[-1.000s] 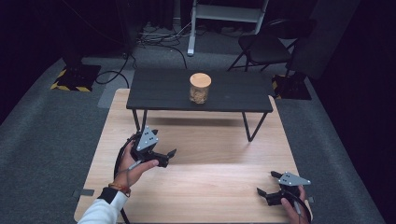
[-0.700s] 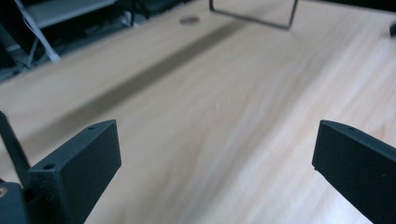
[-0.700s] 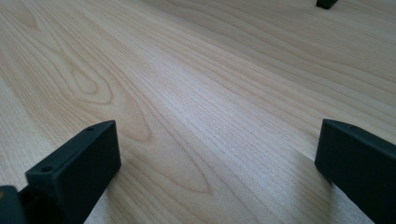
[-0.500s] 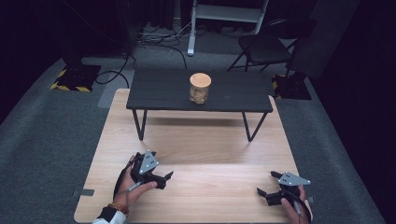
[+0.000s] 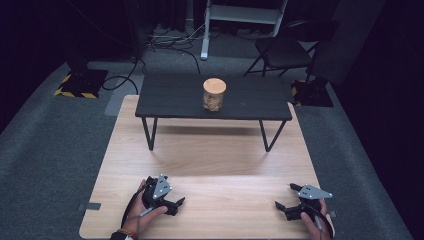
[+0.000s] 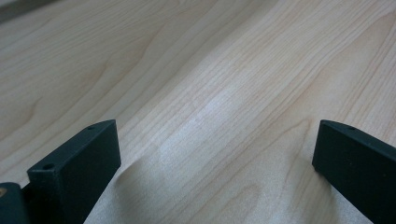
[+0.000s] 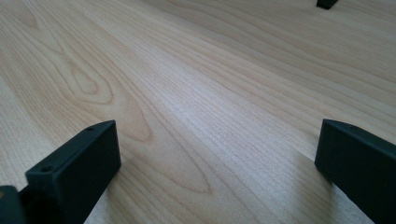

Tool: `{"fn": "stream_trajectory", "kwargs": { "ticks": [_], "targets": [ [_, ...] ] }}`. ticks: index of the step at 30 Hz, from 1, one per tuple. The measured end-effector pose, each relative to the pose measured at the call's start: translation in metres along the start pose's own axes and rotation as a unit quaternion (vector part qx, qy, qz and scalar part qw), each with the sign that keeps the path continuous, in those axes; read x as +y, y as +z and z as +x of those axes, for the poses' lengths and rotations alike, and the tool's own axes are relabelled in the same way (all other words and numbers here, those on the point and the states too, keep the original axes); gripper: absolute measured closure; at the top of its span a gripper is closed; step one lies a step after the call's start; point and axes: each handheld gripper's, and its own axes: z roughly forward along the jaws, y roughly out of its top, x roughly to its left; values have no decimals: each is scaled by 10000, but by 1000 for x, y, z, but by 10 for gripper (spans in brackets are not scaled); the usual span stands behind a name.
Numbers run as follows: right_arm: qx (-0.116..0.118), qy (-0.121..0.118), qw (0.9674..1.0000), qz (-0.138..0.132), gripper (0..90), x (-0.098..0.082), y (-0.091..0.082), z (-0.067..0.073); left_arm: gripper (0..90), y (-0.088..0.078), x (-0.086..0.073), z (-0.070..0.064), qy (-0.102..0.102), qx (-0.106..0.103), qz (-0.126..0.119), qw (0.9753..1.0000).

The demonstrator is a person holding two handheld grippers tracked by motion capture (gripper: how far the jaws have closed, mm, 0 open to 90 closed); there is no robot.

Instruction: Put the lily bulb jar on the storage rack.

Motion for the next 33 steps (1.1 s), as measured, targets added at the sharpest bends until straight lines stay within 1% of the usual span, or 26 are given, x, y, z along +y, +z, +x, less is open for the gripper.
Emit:
{"fn": "stream_trajectory", "kwargs": {
  "ticks": [3,4,5,33],
  "targets": [
    [0,-2,10000,1,0,0,0,0,7,0,-3,2,-45,-22,-37,10000],
    [0,-1,10000,0,0,0,0,0,7,0,-6,5,-129,-69,-64,9999],
    [0,2,10000,1,0,0,0,0,5,0,-7,5,-143,-59,-90,9998],
    [-20,13,10000,0,0,0,0,0,4,0,-7,4,-164,-38,-91,9998]
  ]
}}
